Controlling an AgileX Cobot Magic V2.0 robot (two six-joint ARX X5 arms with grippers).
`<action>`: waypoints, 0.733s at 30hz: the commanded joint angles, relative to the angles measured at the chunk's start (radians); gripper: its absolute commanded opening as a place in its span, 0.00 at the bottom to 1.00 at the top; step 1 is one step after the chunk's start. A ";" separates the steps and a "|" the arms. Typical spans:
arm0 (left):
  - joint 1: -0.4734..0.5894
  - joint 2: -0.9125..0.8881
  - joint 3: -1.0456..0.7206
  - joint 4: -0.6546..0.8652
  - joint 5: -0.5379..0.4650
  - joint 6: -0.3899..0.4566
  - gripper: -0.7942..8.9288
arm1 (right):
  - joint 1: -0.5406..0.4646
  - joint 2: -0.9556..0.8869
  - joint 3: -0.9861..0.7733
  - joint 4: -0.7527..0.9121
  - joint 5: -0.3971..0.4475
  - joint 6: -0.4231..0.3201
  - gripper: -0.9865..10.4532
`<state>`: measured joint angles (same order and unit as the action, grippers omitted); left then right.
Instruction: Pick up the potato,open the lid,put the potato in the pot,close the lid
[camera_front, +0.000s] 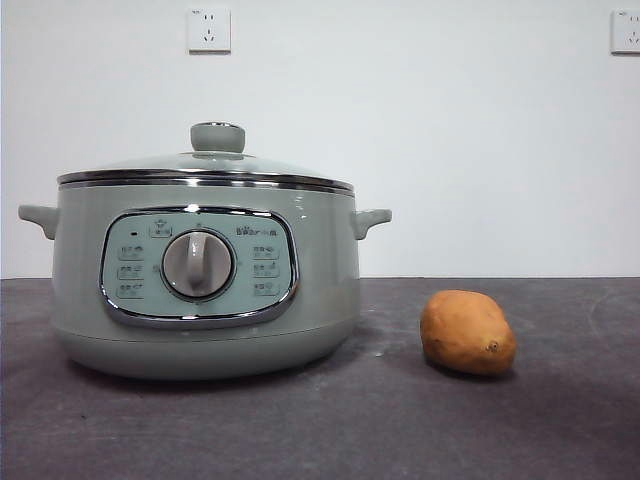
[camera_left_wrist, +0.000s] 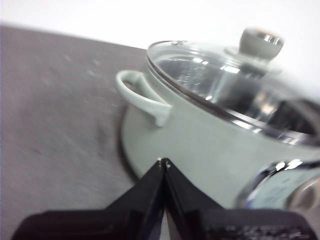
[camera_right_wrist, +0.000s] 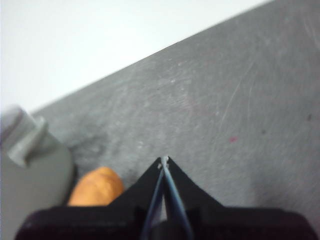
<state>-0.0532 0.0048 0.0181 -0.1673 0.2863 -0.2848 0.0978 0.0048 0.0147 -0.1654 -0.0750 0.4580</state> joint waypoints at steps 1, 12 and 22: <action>0.002 -0.003 -0.014 0.010 0.012 -0.190 0.08 | 0.002 -0.003 -0.008 -0.014 0.002 0.132 0.09; 0.002 -0.002 0.009 0.084 -0.007 -0.191 0.07 | 0.002 0.011 0.048 -0.029 -0.005 0.126 0.08; 0.002 0.097 0.196 0.007 -0.037 -0.098 0.07 | 0.002 0.310 0.313 -0.153 -0.057 -0.052 0.08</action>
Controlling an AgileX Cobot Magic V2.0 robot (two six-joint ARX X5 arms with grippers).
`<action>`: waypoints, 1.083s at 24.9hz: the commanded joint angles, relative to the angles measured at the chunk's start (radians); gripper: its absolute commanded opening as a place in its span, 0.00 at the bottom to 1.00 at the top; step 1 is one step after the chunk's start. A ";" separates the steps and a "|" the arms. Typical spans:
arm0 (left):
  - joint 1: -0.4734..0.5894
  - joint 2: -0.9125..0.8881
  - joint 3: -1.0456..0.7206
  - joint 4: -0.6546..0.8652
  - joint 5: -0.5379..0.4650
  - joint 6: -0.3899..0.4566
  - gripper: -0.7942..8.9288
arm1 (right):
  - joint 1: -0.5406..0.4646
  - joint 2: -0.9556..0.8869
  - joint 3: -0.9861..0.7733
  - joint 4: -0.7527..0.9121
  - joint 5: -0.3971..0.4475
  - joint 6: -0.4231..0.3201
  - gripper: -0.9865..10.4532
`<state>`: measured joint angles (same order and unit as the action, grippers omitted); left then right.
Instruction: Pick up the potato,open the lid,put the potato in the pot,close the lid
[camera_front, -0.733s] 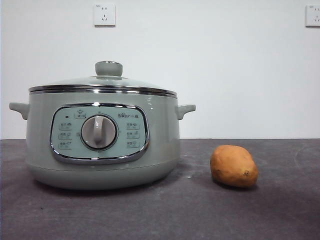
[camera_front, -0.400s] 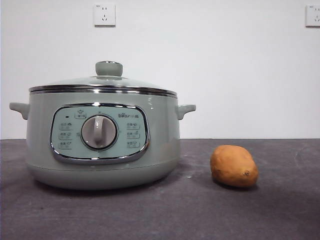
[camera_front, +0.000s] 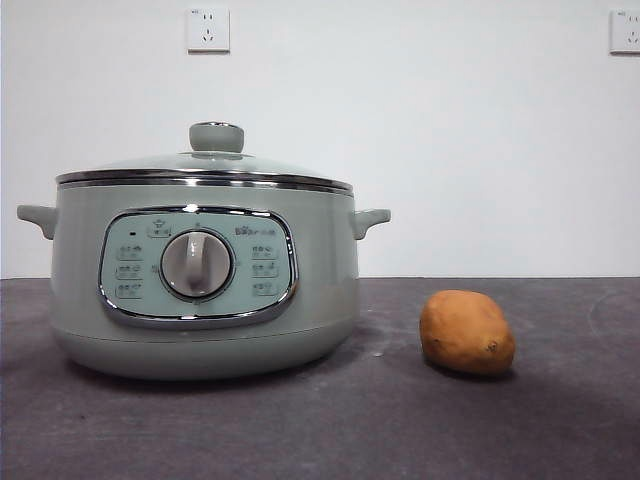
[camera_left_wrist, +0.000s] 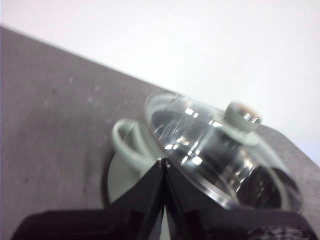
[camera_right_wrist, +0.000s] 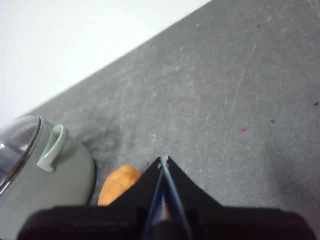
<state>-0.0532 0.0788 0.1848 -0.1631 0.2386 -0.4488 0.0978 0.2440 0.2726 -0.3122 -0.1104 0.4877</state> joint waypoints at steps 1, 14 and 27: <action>0.002 0.040 0.052 -0.001 0.023 0.086 0.07 | 0.002 0.112 0.088 -0.015 -0.033 -0.105 0.08; 0.002 0.407 0.383 -0.277 0.093 0.304 0.08 | 0.002 0.558 0.414 -0.164 -0.294 -0.266 0.09; 0.002 0.657 0.459 -0.134 0.294 0.130 0.50 | 0.069 0.655 0.439 -0.124 -0.364 -0.234 0.53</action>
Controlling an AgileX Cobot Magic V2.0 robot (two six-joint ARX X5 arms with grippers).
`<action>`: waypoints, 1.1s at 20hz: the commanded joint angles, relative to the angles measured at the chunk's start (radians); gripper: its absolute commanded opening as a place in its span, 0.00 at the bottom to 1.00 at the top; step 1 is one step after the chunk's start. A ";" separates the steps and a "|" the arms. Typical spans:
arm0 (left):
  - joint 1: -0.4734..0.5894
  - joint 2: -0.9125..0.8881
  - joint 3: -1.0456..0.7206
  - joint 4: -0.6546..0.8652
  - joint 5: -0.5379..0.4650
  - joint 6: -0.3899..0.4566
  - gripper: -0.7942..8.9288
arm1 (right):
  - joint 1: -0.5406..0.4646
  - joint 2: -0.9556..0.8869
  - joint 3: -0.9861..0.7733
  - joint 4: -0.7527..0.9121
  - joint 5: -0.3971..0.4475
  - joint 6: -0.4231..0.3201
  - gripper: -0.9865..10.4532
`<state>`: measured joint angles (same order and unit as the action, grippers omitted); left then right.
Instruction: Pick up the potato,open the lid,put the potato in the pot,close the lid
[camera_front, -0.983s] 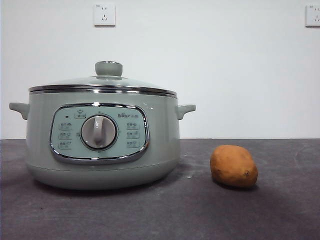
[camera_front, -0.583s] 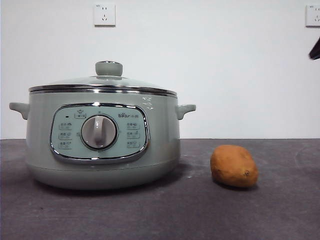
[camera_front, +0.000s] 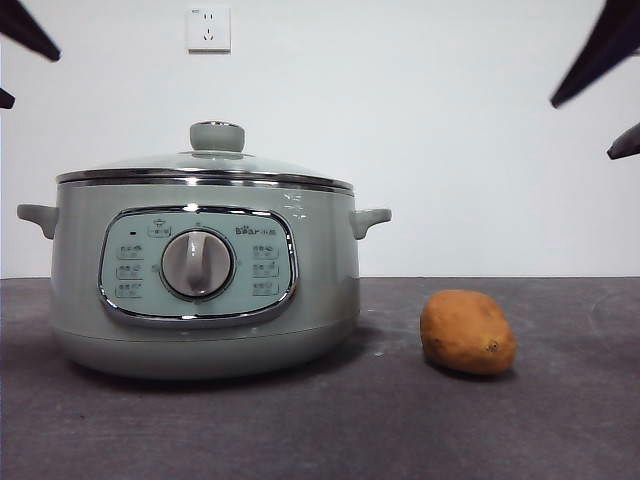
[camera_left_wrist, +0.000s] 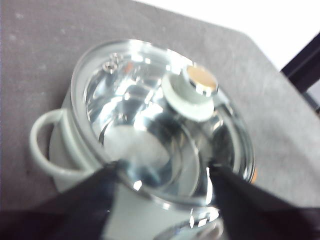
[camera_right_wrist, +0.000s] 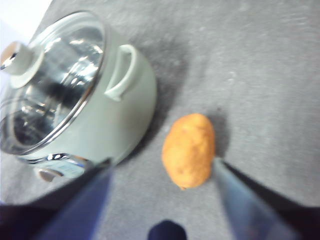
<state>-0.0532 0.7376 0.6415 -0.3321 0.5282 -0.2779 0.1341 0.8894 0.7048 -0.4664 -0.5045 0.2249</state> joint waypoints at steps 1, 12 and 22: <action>0.002 -0.002 0.003 0.060 0.005 -0.047 0.50 | 0.069 0.018 0.013 0.039 0.083 0.040 0.53; -0.001 -0.002 0.003 0.090 0.006 -0.067 0.50 | 0.379 0.540 0.293 -0.051 0.527 0.062 0.53; -0.001 -0.002 0.003 0.077 -0.002 -0.062 0.50 | 0.386 0.817 0.331 -0.026 0.530 0.063 0.31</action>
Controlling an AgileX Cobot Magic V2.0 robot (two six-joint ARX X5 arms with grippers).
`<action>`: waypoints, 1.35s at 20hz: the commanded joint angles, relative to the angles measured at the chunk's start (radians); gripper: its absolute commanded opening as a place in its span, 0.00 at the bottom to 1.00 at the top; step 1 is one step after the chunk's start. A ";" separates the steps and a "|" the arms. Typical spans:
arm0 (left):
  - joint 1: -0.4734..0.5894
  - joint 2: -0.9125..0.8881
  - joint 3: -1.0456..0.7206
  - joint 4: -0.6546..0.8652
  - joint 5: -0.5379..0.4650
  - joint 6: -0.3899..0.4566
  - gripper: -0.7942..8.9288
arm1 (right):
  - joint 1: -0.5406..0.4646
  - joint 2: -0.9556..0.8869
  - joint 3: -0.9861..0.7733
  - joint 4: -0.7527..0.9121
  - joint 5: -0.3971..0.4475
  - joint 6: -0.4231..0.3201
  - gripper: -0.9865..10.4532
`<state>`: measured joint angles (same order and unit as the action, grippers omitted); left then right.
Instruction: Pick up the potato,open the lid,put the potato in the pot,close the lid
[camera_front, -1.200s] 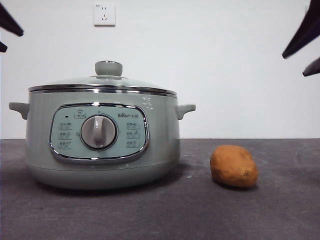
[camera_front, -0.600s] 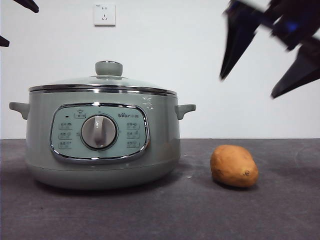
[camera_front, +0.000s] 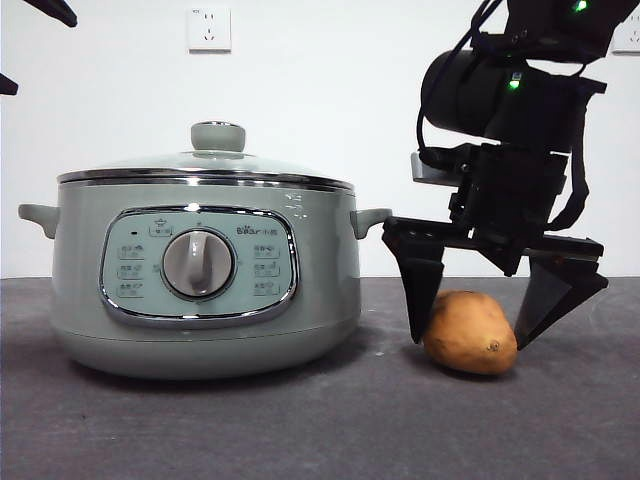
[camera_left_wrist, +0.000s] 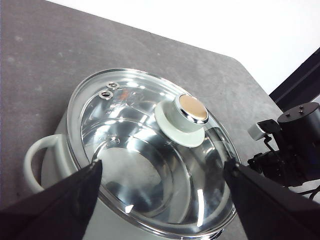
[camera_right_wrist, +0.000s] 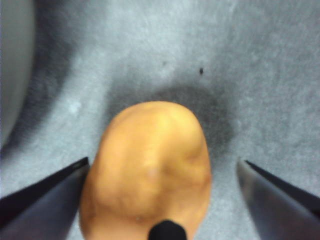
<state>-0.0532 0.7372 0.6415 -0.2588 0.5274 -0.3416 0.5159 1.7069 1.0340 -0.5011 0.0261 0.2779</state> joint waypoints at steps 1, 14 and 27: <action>-0.001 -0.002 0.003 0.004 -0.003 0.002 0.50 | 0.004 -0.008 0.002 0.008 -0.001 0.008 0.18; -0.121 0.192 0.140 0.114 -0.033 0.062 0.50 | 0.002 -0.414 0.002 -0.238 0.008 -0.051 0.09; -0.401 0.649 0.401 0.055 -0.380 0.243 0.50 | 0.002 -0.486 0.002 -0.300 0.011 -0.051 0.09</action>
<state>-0.4522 1.3842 1.0416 -0.2085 0.1482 -0.1150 0.5167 1.2224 1.0340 -0.8047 0.0307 0.2352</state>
